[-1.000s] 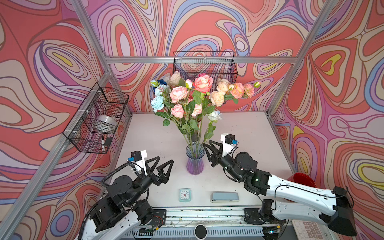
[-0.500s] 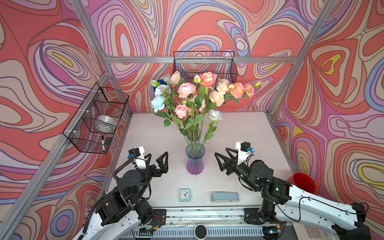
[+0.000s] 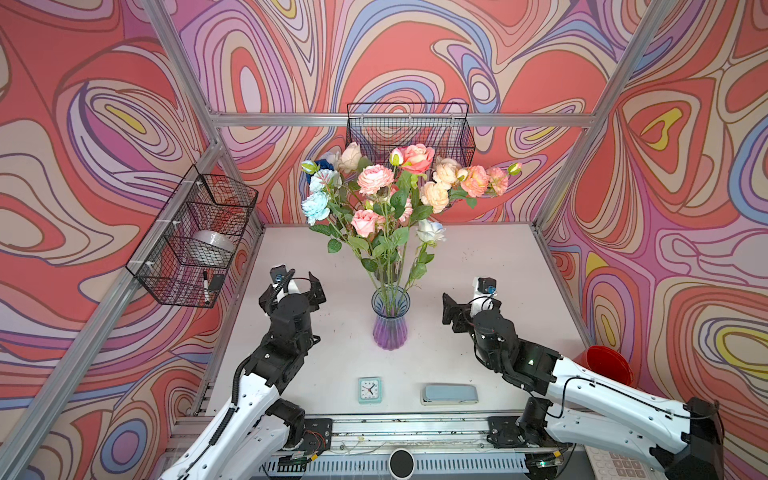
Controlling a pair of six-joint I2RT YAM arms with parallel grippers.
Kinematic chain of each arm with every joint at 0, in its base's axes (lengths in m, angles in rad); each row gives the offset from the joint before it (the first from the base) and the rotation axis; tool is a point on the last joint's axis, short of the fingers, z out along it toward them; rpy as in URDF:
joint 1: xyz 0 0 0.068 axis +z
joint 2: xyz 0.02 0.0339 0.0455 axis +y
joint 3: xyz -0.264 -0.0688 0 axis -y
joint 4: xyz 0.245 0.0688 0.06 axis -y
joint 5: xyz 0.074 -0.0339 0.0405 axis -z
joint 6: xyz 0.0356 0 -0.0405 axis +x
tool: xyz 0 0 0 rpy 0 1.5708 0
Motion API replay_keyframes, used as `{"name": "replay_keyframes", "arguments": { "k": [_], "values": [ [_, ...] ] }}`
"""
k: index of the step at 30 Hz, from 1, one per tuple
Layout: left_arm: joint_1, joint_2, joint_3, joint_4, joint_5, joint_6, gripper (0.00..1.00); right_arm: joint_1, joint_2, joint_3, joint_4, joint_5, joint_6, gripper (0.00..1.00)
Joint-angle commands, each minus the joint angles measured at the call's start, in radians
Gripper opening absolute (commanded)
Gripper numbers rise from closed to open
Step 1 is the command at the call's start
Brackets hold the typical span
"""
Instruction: Arrange the flowers into the vase
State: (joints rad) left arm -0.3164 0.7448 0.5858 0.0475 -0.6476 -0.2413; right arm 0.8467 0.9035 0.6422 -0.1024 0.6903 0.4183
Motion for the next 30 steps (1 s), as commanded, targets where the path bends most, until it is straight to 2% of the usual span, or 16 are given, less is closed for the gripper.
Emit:
{"name": "replay_keyframes", "arguments": {
  "k": [1, 6, 9, 15, 22, 27, 28, 30],
  "values": [
    [0.099, 0.016, -0.079, 0.171, 0.138, -0.014, 0.98, -0.133, -0.008, 0.011, -0.014, -0.149, 0.029, 0.98],
    [0.208, 0.117, -0.188, 0.338, 0.233, 0.042, 0.98, -0.221, 0.048, 0.009, 0.04, -0.159, -0.027, 0.98],
    [0.24, 0.187, -0.247, 0.45, 0.271, 0.092, 0.98, -0.263, 0.073, 0.003, 0.084, -0.167, -0.041, 0.98],
    [0.252, 0.395, -0.262, 0.585, 0.36, 0.162, 0.98, -0.316, 0.097, -0.018, 0.168, -0.191, -0.07, 0.98],
    [0.257, 0.622, -0.303, 0.87, 0.373, 0.202, 0.99, -0.389, 0.088, -0.064, 0.269, -0.24, -0.152, 0.99],
    [0.258, 0.818, -0.324, 1.099, 0.402, 0.22, 1.0, -0.515, 0.127, -0.09, 0.353, -0.357, -0.184, 0.98],
    [0.258, 0.819, -0.312, 1.081, 0.406, 0.223, 1.0, -0.535, 0.134, -0.104, 0.396, -0.368, -0.203, 0.98],
    [0.26, 0.778, -0.227, 0.837, 0.408, 0.201, 1.0, -0.588, 0.151, -0.131, 0.451, -0.367, -0.227, 0.99]
  ]
}}
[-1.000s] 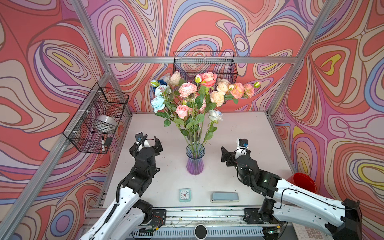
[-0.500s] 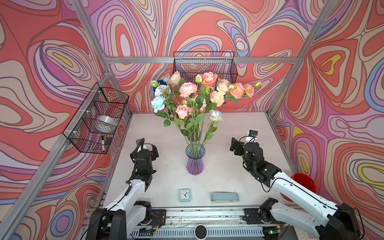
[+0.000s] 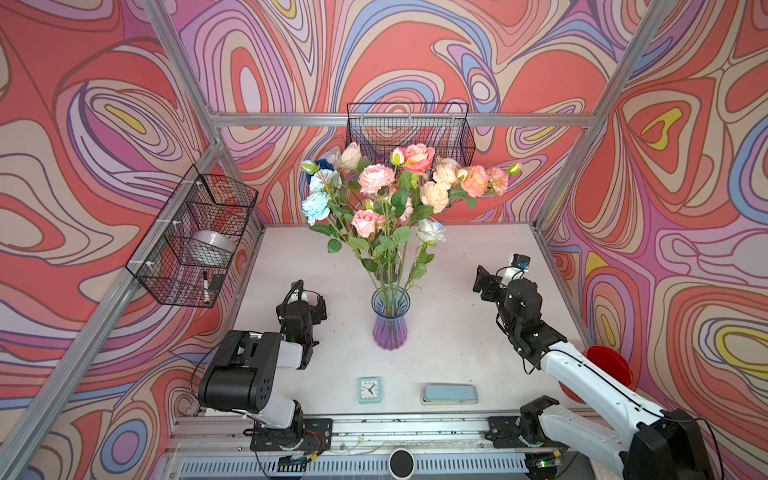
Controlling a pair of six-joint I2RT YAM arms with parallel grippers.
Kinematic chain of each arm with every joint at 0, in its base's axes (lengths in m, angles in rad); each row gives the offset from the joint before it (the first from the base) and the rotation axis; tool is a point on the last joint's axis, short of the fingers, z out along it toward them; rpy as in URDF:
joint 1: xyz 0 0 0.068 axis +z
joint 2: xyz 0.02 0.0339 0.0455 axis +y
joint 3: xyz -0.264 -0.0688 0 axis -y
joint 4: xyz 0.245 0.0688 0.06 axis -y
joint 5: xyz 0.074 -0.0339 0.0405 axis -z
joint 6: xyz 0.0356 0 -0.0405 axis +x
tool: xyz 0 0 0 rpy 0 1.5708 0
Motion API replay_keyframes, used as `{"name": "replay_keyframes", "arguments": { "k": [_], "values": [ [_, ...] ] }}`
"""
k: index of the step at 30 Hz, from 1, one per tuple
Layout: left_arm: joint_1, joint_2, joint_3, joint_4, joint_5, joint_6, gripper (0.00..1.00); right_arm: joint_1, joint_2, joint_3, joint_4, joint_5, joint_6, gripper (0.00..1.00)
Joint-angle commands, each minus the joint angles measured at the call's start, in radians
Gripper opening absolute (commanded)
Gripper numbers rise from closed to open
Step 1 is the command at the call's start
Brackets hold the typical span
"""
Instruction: Arrange the flowers into the vase
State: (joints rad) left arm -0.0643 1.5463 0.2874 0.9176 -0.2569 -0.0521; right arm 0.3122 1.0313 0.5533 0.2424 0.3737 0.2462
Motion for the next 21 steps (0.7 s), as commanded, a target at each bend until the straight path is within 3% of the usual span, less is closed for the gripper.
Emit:
{"name": "replay_keyframes", "arguments": {
  "k": [1, 2, 4, 8, 14, 18, 21],
  "values": [
    [0.008, 0.001, 0.09, -0.023, 0.003, 0.02, 1.0, -0.08, 0.032, -0.051, 0.121, -0.064, -0.064, 0.99],
    [0.008, 0.01, 0.064, 0.047, 0.001, 0.022, 1.0, -0.111, 0.046, -0.063, 0.141, -0.082, -0.083, 0.98],
    [0.008, -0.011, 0.088, -0.039, 0.004, 0.013, 1.0, -0.155, 0.085, -0.082, 0.173, -0.096, -0.111, 0.98],
    [0.008, -0.003, 0.082, -0.011, 0.002, 0.017, 1.0, -0.199, 0.207, -0.146, 0.334, -0.096, -0.173, 0.99],
    [0.007, 0.001, 0.079, 0.001, 0.0, 0.019, 1.0, -0.26, 0.533, -0.262, 0.93, -0.171, -0.233, 0.98],
    [0.008, 0.002, 0.081, 0.0, -0.001, 0.018, 1.0, -0.262, 0.701, -0.239, 1.045, -0.189, -0.241, 0.98],
    [0.008, 0.002, 0.081, 0.0, -0.001, 0.017, 1.0, -0.268, 0.678, -0.17, 0.872, -0.203, -0.233, 0.98]
  ]
}}
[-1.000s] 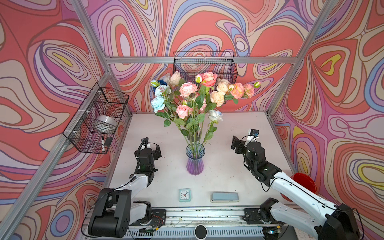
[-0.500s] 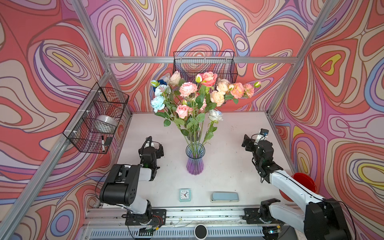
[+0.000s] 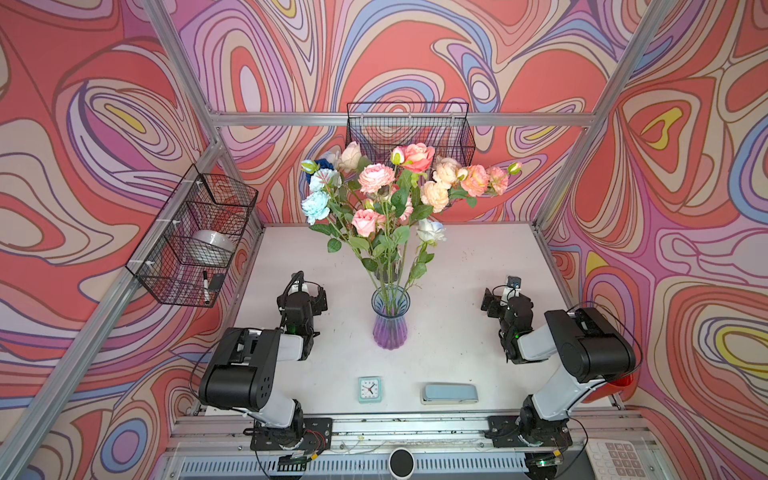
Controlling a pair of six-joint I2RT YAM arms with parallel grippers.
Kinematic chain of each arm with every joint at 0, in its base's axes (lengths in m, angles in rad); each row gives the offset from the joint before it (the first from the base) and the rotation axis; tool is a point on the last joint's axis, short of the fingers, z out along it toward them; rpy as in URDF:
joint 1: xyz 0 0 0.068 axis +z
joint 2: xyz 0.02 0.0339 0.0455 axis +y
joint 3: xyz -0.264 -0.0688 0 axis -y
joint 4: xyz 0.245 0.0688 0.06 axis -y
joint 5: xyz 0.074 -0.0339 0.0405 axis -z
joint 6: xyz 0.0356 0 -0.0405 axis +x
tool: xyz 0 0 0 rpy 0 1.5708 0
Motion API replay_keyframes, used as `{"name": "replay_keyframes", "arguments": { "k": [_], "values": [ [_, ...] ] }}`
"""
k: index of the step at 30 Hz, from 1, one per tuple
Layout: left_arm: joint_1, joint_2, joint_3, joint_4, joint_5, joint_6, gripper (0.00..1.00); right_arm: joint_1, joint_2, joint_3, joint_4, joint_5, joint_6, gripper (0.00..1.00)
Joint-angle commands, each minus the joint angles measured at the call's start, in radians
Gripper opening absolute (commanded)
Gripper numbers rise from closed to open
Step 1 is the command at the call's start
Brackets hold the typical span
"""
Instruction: Arrange the flowers into the vase
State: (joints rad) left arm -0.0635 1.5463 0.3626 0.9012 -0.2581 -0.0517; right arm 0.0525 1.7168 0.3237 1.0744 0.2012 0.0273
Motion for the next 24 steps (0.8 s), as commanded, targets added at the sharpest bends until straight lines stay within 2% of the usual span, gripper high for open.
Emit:
{"name": "replay_keyframes", "arguments": {
  "k": [1, 2, 5, 24],
  "values": [
    [0.008, 0.004, 0.006, 0.016, 0.0, 0.018, 1.0, -0.009, -0.001, 0.092, -0.002, -0.025, -0.014, 0.98],
    [0.007, 0.004, 0.006, 0.016, 0.001, 0.017, 1.0, -0.011, -0.006, 0.126, -0.084, -0.014, -0.002, 0.98],
    [0.007, 0.003, 0.006, 0.016, 0.001, 0.017, 1.0, -0.02, -0.001, 0.14, -0.106, -0.016, 0.011, 0.98],
    [0.007, 0.001, 0.004, 0.019, 0.001, 0.016, 1.0, -0.028, -0.003, 0.137, -0.097, -0.014, 0.014, 0.99]
  ]
}}
